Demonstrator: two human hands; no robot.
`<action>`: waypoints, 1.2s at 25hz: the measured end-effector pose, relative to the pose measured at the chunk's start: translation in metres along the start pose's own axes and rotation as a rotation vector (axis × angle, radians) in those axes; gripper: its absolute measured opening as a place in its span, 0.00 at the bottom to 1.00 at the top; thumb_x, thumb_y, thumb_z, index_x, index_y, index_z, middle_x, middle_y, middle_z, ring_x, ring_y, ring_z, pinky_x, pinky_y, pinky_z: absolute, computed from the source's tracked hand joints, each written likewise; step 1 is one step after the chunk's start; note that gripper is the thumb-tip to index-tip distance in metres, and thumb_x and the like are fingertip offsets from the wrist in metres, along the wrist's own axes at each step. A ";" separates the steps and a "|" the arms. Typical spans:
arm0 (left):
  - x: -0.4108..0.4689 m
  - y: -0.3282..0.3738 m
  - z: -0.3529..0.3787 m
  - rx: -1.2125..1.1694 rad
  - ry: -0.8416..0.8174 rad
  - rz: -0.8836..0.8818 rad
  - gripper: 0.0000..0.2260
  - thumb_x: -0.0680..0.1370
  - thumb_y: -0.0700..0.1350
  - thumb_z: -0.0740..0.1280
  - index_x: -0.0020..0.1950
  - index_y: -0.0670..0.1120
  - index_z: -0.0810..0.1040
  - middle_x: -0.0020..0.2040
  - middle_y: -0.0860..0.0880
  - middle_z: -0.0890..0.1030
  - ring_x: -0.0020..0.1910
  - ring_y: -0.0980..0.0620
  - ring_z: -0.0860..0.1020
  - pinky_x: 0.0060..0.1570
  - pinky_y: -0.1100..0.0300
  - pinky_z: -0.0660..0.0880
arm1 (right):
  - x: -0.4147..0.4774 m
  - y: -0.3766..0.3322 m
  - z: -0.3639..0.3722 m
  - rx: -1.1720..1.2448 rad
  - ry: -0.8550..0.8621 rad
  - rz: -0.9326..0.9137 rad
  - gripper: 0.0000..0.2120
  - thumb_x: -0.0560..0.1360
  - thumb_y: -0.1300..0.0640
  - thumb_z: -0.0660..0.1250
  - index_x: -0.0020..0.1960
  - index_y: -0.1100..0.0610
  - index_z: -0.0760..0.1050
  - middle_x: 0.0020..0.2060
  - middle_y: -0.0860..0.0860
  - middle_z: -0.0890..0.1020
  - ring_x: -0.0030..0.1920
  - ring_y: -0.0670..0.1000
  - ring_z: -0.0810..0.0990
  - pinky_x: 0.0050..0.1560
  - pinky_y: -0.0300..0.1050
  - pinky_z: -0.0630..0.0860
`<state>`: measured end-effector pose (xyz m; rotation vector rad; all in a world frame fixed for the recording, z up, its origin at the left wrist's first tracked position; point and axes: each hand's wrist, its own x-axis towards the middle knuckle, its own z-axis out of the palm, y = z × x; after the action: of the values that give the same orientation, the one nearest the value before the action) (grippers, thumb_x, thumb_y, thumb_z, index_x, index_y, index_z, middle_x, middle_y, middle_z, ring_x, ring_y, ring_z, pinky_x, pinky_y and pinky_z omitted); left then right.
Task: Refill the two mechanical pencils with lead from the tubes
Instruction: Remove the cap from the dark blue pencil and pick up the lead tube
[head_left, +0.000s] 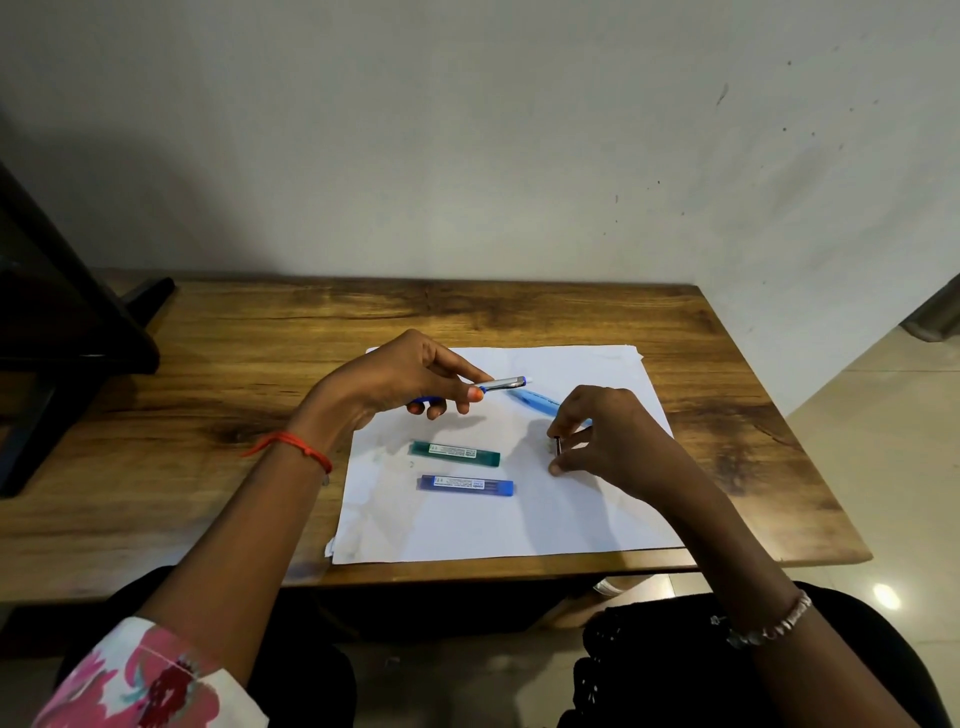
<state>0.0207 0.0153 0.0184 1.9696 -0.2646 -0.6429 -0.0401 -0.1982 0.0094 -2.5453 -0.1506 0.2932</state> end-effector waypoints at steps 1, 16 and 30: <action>0.000 0.000 0.000 -0.002 -0.001 0.002 0.07 0.71 0.41 0.71 0.43 0.53 0.83 0.29 0.53 0.82 0.23 0.58 0.71 0.23 0.69 0.65 | 0.000 0.001 -0.001 -0.001 -0.001 -0.007 0.12 0.66 0.64 0.75 0.48 0.61 0.80 0.52 0.56 0.79 0.50 0.53 0.77 0.50 0.38 0.74; 0.000 -0.001 0.003 0.013 -0.016 -0.006 0.07 0.71 0.41 0.71 0.45 0.52 0.82 0.28 0.53 0.81 0.22 0.58 0.71 0.23 0.69 0.64 | -0.001 0.002 -0.003 0.010 0.022 -0.026 0.10 0.67 0.65 0.73 0.48 0.62 0.81 0.50 0.56 0.80 0.47 0.51 0.78 0.46 0.34 0.73; 0.000 0.001 0.005 0.094 -0.011 0.020 0.07 0.73 0.43 0.69 0.47 0.55 0.81 0.37 0.57 0.81 0.28 0.62 0.77 0.30 0.69 0.71 | 0.004 0.001 -0.009 0.118 0.254 -0.076 0.10 0.66 0.59 0.75 0.47 0.58 0.81 0.40 0.49 0.81 0.38 0.44 0.76 0.39 0.29 0.73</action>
<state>0.0183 0.0107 0.0172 2.0512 -0.3267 -0.6388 -0.0340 -0.2034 0.0158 -2.4277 -0.1276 -0.0500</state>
